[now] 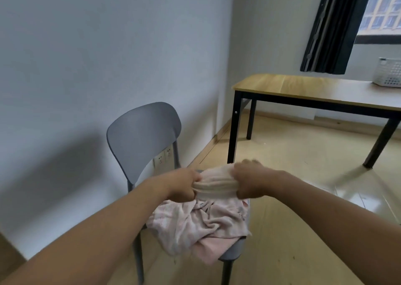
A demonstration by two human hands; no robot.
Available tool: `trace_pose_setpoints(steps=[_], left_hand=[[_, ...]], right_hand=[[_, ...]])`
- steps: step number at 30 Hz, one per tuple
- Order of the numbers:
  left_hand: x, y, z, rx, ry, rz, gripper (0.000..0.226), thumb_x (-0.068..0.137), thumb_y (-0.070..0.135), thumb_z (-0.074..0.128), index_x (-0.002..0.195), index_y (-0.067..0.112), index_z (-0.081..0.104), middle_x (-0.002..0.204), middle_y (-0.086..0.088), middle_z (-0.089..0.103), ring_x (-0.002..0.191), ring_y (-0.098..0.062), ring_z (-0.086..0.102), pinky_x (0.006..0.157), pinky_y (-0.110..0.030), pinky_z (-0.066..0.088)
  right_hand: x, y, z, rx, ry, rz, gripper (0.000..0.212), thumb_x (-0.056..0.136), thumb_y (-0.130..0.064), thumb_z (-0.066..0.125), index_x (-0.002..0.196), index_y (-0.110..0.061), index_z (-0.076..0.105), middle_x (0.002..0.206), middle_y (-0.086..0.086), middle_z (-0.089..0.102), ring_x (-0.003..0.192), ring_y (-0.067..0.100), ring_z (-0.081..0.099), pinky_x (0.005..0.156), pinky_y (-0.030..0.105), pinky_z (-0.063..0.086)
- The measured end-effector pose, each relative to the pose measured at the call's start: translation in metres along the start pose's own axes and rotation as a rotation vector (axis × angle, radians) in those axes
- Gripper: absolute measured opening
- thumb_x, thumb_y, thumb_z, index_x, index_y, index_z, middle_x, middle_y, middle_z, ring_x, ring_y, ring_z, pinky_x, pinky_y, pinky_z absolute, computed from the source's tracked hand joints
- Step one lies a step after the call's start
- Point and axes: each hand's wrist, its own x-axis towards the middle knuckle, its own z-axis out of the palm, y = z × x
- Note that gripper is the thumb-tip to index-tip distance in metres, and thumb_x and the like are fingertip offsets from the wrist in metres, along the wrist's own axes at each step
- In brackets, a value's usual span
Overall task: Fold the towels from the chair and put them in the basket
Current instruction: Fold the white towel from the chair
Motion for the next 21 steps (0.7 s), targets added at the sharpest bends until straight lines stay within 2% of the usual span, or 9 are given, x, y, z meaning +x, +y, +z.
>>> trace_pose_setpoints(steps=[1,3,5,7,11,14,16,18,21], left_hand=[[0.0,0.001,0.001,-0.076,-0.128,-0.053,0.02,0.078,0.01,0.059,0.074,0.03,0.058,0.083,0.003,0.066,0.079,-0.017,0.064,0.066,-0.028,0.054],[0.001,0.001,0.001,-0.161,-0.096,-0.095,0.02,0.08,0.008,0.06,0.08,0.028,0.061,0.084,0.0,0.069,0.079,-0.015,0.066,0.067,-0.025,0.056],[0.004,-0.004,0.001,-0.197,0.02,-0.115,0.019,0.082,0.008,0.06,0.091,0.024,0.063,0.089,-0.002,0.069,0.08,-0.015,0.066,0.066,-0.024,0.056],[0.006,-0.01,0.007,-0.176,0.078,-0.101,0.015,0.083,0.013,0.061,0.092,0.025,0.061,0.089,0.002,0.068,0.077,-0.012,0.064,0.061,-0.02,0.052],[0.024,-0.03,0.024,0.2,0.433,0.007,0.008,0.082,0.025,0.054,0.089,0.028,0.052,0.104,0.01,0.057,0.09,-0.016,0.057,0.066,-0.031,0.049],[0.038,-0.048,0.053,0.378,0.541,0.138,0.03,0.072,0.017,0.061,0.102,0.017,0.06,0.125,0.001,0.052,0.11,-0.023,0.054,0.081,-0.037,0.052],[0.04,-0.056,0.087,0.391,0.377,0.156,0.033,0.072,0.017,0.063,0.105,0.019,0.062,0.134,0.001,0.045,0.122,-0.025,0.047,0.088,-0.038,0.05],[0.038,-0.061,0.13,0.327,0.07,0.144,0.036,0.078,0.022,0.06,0.114,0.021,0.062,0.138,0.002,0.043,0.128,-0.025,0.041,0.094,-0.039,0.047],[0.039,-0.064,0.163,0.238,-0.149,0.081,0.037,0.079,0.031,0.059,0.114,0.021,0.065,0.128,0.006,0.049,0.117,-0.021,0.048,0.095,-0.033,0.046]], right_hand=[[0.002,-0.004,0.004,0.115,-0.189,0.017,0.026,0.08,-0.025,0.064,0.104,-0.017,0.057,0.099,0.001,0.058,0.088,0.018,0.055,0.072,0.025,0.045],[0.008,-0.004,0.01,0.367,-0.33,0.069,0.026,0.08,-0.02,0.064,0.105,-0.019,0.056,0.101,0.001,0.061,0.089,0.017,0.058,0.066,0.021,0.046],[0.017,0.001,0.01,0.407,-0.198,0.074,0.022,0.079,-0.022,0.063,0.1,-0.02,0.055,0.1,0.0,0.06,0.089,0.017,0.057,0.068,0.022,0.046],[0.022,0.003,0.009,0.276,-0.011,0.066,0.017,0.081,-0.025,0.061,0.094,-0.022,0.051,0.096,-0.002,0.055,0.085,0.015,0.055,0.071,0.025,0.048],[0.03,0.007,0.026,-0.028,0.448,0.018,0.026,0.083,-0.025,0.059,0.106,-0.016,0.051,0.104,0.001,0.049,0.087,0.018,0.049,0.079,0.03,0.045],[0.036,0.006,0.062,-0.056,0.508,0.038,0.028,0.069,-0.017,0.069,0.095,-0.012,0.06,0.1,0.006,0.056,0.086,0.024,0.055,0.079,0.036,0.05],[0.033,-0.005,0.096,-0.023,0.335,0.047,0.027,0.07,-0.017,0.067,0.096,-0.013,0.062,0.102,0.007,0.059,0.092,0.028,0.058,0.086,0.039,0.047],[0.026,-0.023,0.131,0.017,0.042,0.033,0.028,0.085,-0.021,0.056,0.112,-0.014,0.058,0.115,0.008,0.057,0.106,0.029,0.056,0.094,0.039,0.04],[0.025,-0.03,0.151,0.135,-0.126,0.069,0.029,0.091,-0.026,0.053,0.118,-0.015,0.056,0.117,0.007,0.06,0.102,0.027,0.06,0.085,0.036,0.048]])
